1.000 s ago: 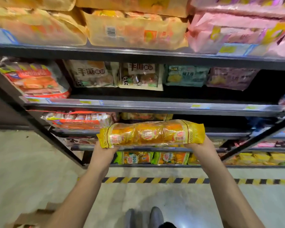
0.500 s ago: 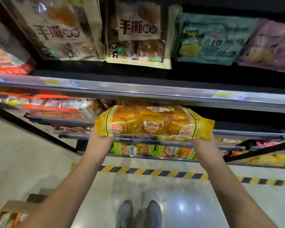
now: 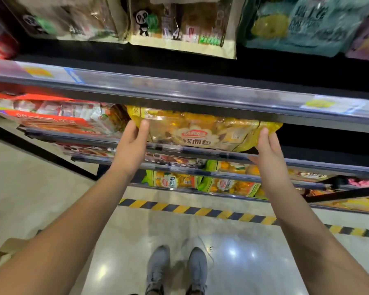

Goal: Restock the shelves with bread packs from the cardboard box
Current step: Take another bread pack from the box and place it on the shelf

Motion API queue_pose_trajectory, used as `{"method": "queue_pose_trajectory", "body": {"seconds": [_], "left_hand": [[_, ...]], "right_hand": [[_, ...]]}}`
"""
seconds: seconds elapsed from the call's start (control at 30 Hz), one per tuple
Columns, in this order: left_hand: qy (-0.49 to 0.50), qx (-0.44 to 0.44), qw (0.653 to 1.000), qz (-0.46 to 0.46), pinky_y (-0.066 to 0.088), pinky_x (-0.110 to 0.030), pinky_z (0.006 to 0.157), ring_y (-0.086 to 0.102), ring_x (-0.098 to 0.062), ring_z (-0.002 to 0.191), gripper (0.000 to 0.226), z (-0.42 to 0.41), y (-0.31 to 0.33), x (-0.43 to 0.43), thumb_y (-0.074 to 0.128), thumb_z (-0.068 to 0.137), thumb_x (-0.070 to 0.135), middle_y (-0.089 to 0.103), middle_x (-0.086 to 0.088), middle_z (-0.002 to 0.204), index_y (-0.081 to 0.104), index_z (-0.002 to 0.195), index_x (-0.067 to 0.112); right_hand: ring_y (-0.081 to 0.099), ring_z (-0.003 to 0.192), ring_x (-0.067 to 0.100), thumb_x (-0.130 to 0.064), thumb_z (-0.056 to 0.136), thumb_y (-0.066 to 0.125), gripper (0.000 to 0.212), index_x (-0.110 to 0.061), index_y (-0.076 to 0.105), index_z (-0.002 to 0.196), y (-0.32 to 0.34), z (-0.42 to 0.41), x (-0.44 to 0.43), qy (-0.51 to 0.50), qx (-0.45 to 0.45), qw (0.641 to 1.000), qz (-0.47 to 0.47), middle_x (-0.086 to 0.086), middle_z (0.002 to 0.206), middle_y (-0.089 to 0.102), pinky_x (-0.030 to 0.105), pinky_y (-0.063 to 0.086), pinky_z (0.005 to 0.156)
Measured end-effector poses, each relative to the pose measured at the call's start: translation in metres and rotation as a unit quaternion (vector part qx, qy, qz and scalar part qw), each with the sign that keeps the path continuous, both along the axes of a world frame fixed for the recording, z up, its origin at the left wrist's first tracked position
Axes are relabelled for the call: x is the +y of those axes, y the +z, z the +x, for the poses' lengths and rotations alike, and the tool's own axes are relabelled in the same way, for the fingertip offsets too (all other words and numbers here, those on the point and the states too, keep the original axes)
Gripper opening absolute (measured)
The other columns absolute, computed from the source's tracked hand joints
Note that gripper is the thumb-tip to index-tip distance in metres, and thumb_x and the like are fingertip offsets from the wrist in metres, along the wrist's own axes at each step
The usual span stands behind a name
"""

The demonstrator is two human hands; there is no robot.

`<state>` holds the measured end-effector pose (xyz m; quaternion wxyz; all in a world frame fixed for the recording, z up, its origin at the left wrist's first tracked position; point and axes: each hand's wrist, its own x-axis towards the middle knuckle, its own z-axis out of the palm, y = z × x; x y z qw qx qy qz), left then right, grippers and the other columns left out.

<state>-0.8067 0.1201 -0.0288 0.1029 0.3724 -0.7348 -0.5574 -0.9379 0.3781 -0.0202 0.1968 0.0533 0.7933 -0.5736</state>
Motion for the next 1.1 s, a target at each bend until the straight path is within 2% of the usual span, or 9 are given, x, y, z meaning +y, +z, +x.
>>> {"method": "queue_pose_trajectory", "body": {"seconds": [0.03, 0.07, 0.13, 0.27, 0.4, 0.57, 0.67, 0.8, 1.1], "left_hand": [[0.007, 0.005, 1.0, -0.014, 0.047, -0.042, 0.087, 0.057, -0.015, 0.095, 0.047, -0.007, 0.004, -0.002, 0.037, 0.103, 0.059, 0.062, -0.004, 0.106, 0.054, 0.115, 0.016], [0.019, 0.008, 1.0, -0.018, 0.049, -0.044, 0.089, 0.058, -0.017, 0.092, 0.045, -0.013, 0.008, -0.005, 0.039, 0.103, 0.056, 0.061, -0.005, 0.1, 0.055, 0.109, 0.015], [0.047, 0.009, 0.999, -0.009, 0.05, -0.046, 0.09, 0.055, -0.019, 0.084, 0.033, -0.024, 0.012, -0.009, 0.043, 0.103, 0.046, 0.056, -0.003, 0.088, 0.055, 0.097, 0.016], [0.056, -0.005, 0.998, -0.009, 0.045, -0.037, 0.079, 0.052, -0.014, 0.079, 0.024, -0.03, 0.009, -0.013, 0.045, 0.104, 0.041, 0.055, 0.001, 0.086, 0.054, 0.097, 0.021], [0.021, -0.039, 0.997, -0.056, 0.041, -0.033, 0.088, 0.057, -0.014, 0.097, 0.022, -0.023, -0.004, -0.015, 0.046, 0.106, 0.033, 0.06, 0.004, 0.11, 0.052, 0.122, 0.019], [-0.081, -0.079, 0.993, -0.017, 0.036, -0.026, 0.099, 0.052, -0.005, 0.118, 0.043, -0.012, -0.029, -0.014, 0.051, 0.104, 0.006, 0.058, 0.019, 0.117, 0.041, 0.142, 0.026], [-0.064, -0.064, 0.996, -0.004, 0.036, -0.009, 0.084, 0.052, 0.013, 0.103, 0.047, -0.012, -0.03, -0.015, 0.053, 0.103, 0.003, 0.057, 0.03, 0.111, 0.044, 0.141, 0.028], [-0.03, -0.032, 0.999, 0.013, 0.04, -0.001, 0.07, 0.054, 0.017, 0.097, 0.041, -0.011, -0.026, -0.008, 0.049, 0.105, 0.004, 0.06, 0.029, 0.11, 0.05, 0.134, 0.032], [-0.077, -0.078, 0.994, 0.004, 0.035, -0.025, 0.099, 0.046, -0.006, 0.123, 0.049, 0.0, -0.008, -0.009, 0.05, 0.106, 0.01, 0.052, 0.016, 0.129, 0.041, 0.15, 0.028]], "right_hand": [[0.062, 0.114, 0.02, -0.056, 0.107, 0.033, 0.051, -0.025, 0.044, 0.147, 0.004, -0.005, -0.005, -0.015, 0.005, 1.0, 0.004, -0.016, 0.127, 0.055, 0.025, 0.04, 0.088], [0.063, 0.114, 0.025, -0.051, 0.108, 0.036, 0.042, -0.021, 0.055, 0.13, 0.007, -0.01, -0.009, -0.027, 0.012, 1.0, 0.009, 0.009, 0.129, 0.054, 0.025, 0.043, 0.08], [0.062, 0.115, 0.031, -0.044, 0.107, 0.042, 0.024, -0.026, 0.057, 0.105, 0.011, -0.021, -0.016, -0.039, 0.024, 0.999, 0.027, -0.007, 0.097, 0.058, 0.033, 0.045, 0.082], [0.059, 0.122, 0.022, -0.045, 0.103, 0.054, 0.025, -0.034, 0.05, 0.125, 0.0, -0.028, -0.014, -0.016, 0.024, 0.999, 0.037, -0.013, 0.119, 0.054, 0.04, 0.043, 0.099], [0.052, 0.121, 0.011, -0.031, 0.104, 0.057, 0.047, -0.026, 0.041, 0.148, -0.021, -0.021, -0.007, 0.019, 0.014, 0.999, 0.039, -0.013, 0.129, 0.053, 0.035, 0.039, 0.107], [0.059, 0.119, 0.012, -0.021, 0.104, 0.057, 0.029, -0.036, 0.051, 0.127, -0.042, -0.013, -0.002, 0.12, 0.023, 0.988, 0.09, -0.018, 0.12, 0.064, 0.035, 0.043, 0.096], [0.053, 0.128, 0.012, -0.022, 0.104, 0.057, 0.036, -0.036, 0.048, 0.137, -0.037, -0.013, -0.006, 0.13, 0.028, 0.985, 0.112, -0.015, 0.132, 0.06, 0.041, 0.044, 0.104], [0.059, 0.119, 0.012, -0.023, 0.103, 0.057, 0.034, -0.04, 0.053, 0.132, -0.031, -0.01, -0.007, 0.125, 0.047, 0.985, 0.11, -0.014, 0.127, 0.065, 0.039, 0.046, 0.101], [0.055, 0.126, 0.015, -0.024, 0.103, 0.058, 0.04, -0.025, 0.047, 0.141, -0.022, -0.004, -0.011, 0.127, 0.03, 0.98, 0.148, -0.008, 0.133, 0.06, 0.032, 0.04, 0.094]]}}
